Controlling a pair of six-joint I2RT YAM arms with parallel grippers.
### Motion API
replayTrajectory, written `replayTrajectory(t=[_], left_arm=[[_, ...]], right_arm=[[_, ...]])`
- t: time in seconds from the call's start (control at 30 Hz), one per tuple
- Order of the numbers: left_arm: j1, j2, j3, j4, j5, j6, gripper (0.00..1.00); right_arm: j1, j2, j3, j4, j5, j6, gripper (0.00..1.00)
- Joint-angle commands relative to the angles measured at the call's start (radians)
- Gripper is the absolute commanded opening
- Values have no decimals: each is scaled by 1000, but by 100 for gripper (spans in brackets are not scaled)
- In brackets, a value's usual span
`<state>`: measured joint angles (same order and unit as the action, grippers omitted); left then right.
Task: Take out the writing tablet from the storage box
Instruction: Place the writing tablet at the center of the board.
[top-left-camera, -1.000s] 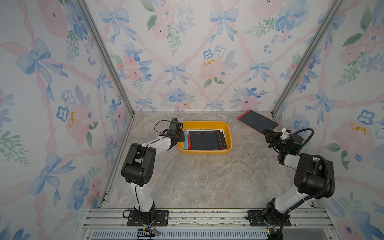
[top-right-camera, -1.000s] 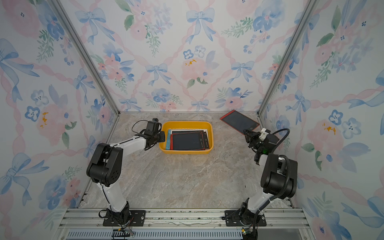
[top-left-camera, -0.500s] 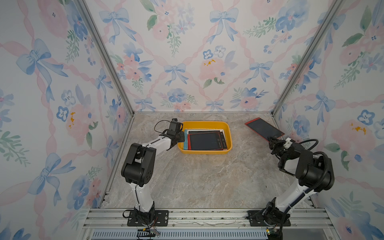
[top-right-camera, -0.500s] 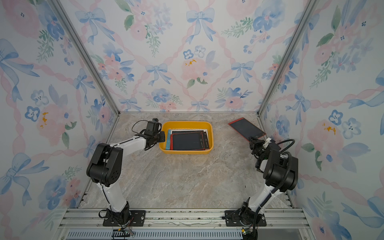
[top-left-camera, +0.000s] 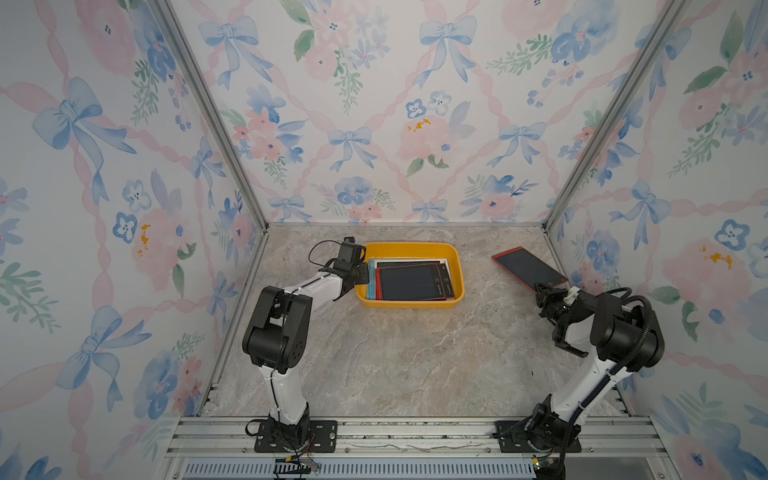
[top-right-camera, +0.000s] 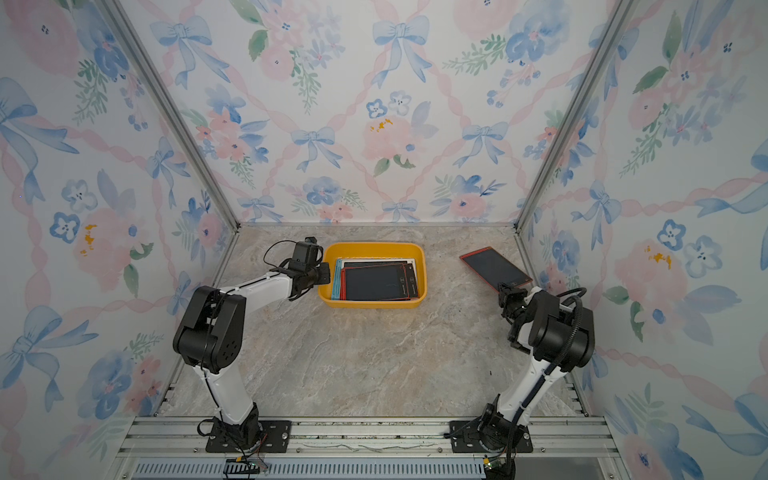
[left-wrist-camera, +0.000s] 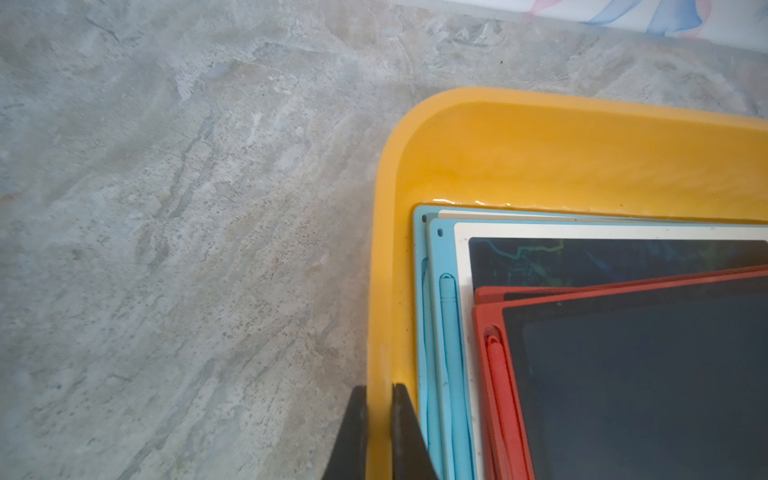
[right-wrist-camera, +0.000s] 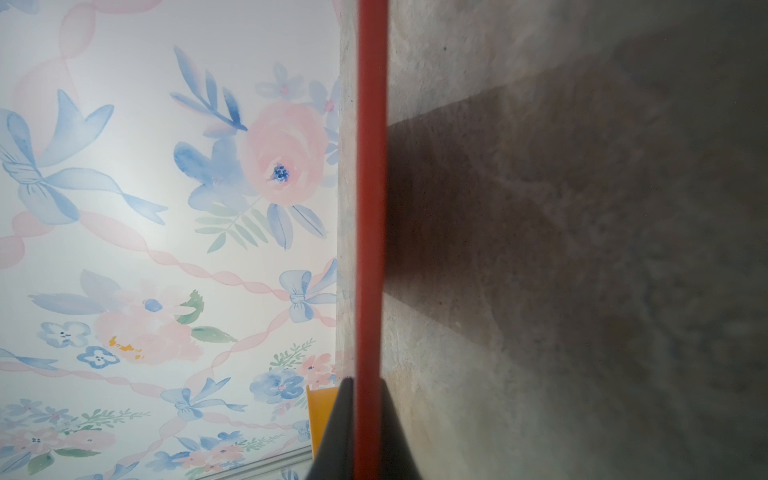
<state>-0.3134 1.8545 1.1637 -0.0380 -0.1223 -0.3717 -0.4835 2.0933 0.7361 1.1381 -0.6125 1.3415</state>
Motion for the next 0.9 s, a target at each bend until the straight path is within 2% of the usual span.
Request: replayTrajectory(t=[0.0,0.13,0.27,0.5,0.87], left_arm=[[-1,44,-6,-28,53,-5,0],[-2,45,-4,-28,53,-4,0],[-1,45,-2,-28,55,-6,0],[-2,44,-5,-27,54,-4,0],[-2,50,-4,-27,56,-6,0]], right_arm=[[0,41,-12,51,22,-30,10],[13,42,-7,25,27,-43,17],[36,39,0,-16,35,-66,19],[79,23,18,-91,46,-108,27],[96,-47,38,-265,70,-166,36]])
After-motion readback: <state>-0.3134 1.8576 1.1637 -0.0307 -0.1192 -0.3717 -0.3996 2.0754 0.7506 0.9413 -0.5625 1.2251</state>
